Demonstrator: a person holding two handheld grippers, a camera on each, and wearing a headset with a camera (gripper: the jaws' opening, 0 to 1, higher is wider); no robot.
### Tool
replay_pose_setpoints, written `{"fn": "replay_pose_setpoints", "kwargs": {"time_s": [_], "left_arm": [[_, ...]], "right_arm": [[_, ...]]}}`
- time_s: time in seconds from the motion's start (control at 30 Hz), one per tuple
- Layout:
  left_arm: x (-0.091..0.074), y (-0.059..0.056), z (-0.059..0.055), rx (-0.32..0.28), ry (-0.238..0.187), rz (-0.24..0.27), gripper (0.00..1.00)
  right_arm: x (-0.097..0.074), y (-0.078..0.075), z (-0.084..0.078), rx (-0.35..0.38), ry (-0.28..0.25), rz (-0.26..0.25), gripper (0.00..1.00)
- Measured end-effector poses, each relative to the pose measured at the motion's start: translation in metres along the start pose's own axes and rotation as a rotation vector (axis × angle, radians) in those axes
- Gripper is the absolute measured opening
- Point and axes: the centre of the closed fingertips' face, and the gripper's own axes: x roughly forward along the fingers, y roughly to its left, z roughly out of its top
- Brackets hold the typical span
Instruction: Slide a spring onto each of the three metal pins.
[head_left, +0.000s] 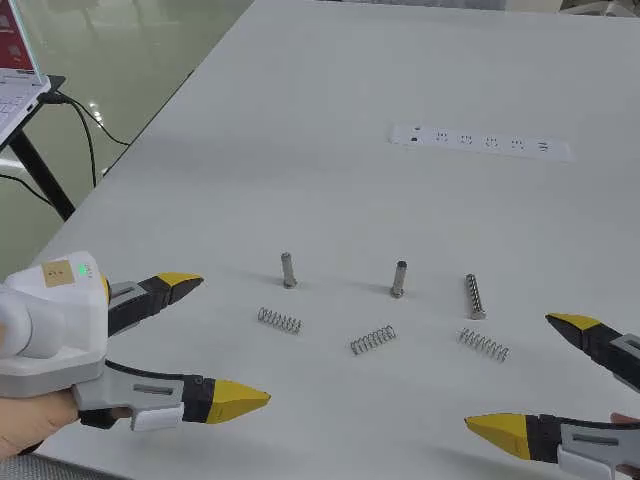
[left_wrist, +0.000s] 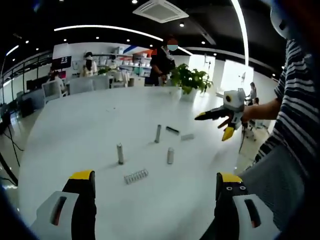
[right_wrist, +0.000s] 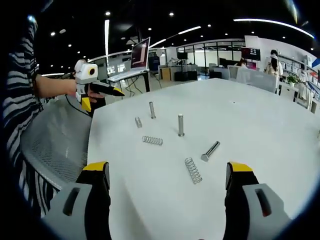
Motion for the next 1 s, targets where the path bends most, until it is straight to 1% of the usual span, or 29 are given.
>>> {"fn": "replay_pose_setpoints", "kwargs": {"time_s": [0.17,0.27,0.33,0.37,0.5,0.63,0.83,1.0], "left_arm": [[0.0017,-0.0015,0.0011,0.004,0.001,-0.006,0.98],[0.0024,-0.0017,0.002,0.006,0.0,-0.006,0.98],[0.0026,-0.0012,0.0029,0.008,-0.003,-0.004,0.98],[0.0025,-0.0005,0.0034,0.011,-0.004,0.0,0.98],[0.0019,0.0031,0.0044,0.017,-0.008,0.015,0.98],[0.0025,0.0055,0.0059,0.017,-0.016,0.024,0.98],[0.0055,0.0043,0.0054,0.025,-0.02,0.017,0.98],[0.0074,0.0067,0.0023,0.025,-0.017,0.009,0.98]], "right_arm": [[-0.0001,0.0016,-0.0023,-0.001,0.008,0.01,0.97],[-0.0002,0.0011,-0.0036,-0.001,0.011,0.007,0.98],[-0.0003,0.0009,-0.0034,0.006,0.005,0.007,0.99],[-0.0001,0.0026,-0.0031,0.02,0.0,0.015,0.99],[0.0003,0.0041,-0.0067,0.002,0.017,0.014,0.99],[0.0004,0.0039,-0.0082,0.001,0.019,0.012,0.99],[0.0001,0.0026,-0.0082,0.005,0.018,0.008,0.98],[-0.0004,0.0014,-0.0091,0.007,0.021,0.005,0.98]]}}
